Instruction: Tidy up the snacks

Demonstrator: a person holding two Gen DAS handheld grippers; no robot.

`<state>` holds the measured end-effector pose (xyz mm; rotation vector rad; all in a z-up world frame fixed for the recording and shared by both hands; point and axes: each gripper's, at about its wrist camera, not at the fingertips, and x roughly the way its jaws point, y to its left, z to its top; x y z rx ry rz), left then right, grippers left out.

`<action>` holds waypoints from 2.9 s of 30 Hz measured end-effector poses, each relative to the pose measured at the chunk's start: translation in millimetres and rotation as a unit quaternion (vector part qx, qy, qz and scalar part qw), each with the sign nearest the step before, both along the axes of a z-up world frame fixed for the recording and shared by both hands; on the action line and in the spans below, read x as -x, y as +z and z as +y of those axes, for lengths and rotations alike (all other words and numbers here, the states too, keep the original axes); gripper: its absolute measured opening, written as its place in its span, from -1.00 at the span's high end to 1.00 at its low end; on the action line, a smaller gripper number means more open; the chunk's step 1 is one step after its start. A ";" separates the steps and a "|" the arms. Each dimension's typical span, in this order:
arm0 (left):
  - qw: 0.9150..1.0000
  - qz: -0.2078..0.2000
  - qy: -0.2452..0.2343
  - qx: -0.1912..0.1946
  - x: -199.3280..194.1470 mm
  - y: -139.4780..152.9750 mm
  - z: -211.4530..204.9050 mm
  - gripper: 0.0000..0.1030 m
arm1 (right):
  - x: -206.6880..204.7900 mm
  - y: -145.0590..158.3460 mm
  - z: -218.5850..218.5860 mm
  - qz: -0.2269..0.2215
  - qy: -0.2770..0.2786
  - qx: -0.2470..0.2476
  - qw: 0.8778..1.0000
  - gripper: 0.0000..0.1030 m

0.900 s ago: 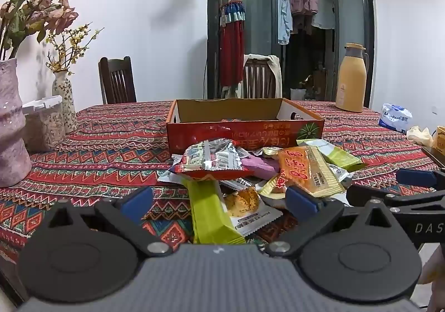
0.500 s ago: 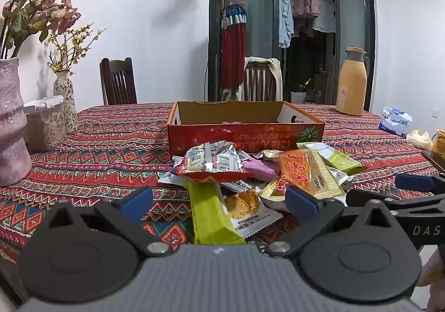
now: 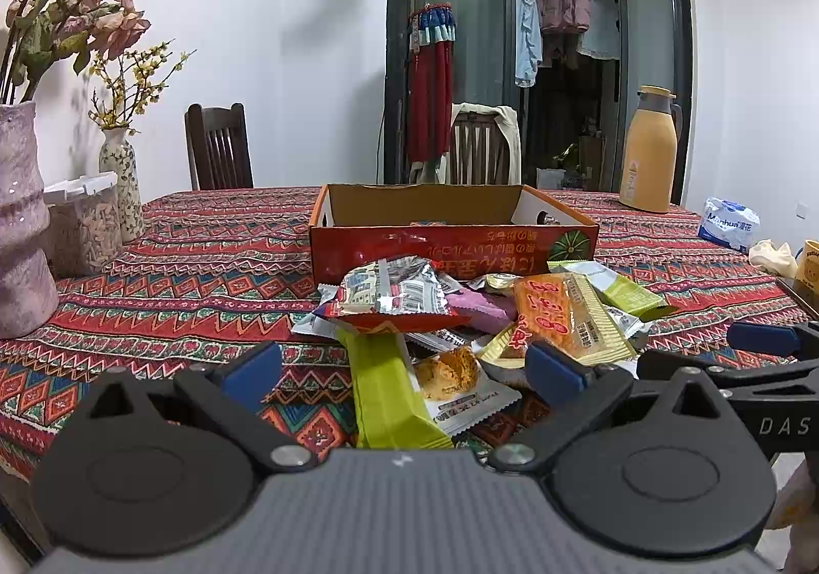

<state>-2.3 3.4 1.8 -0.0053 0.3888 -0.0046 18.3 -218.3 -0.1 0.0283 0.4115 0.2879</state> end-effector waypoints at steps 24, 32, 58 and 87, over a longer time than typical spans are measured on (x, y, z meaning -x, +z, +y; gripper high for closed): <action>1.000 0.006 0.002 0.011 -2.2 -3.9 0.9 -1.00 | -0.3 -0.3 0.1 0.003 0.000 0.000 1.000 -1.00; 1.000 0.008 0.003 0.014 -2.1 -5.9 1.2 -1.00 | -1.5 -0.7 0.2 0.003 0.000 0.001 1.000 -1.00; 1.000 0.011 0.001 0.023 -2.7 -9.9 1.1 -1.00 | -2.8 -2.4 -1.1 0.005 0.000 0.001 1.000 -1.00; 0.996 0.081 -0.007 0.049 -26.0 -46.2 5.6 -1.00 | -57.5 -45.7 22.0 0.033 0.032 0.101 0.994 -0.42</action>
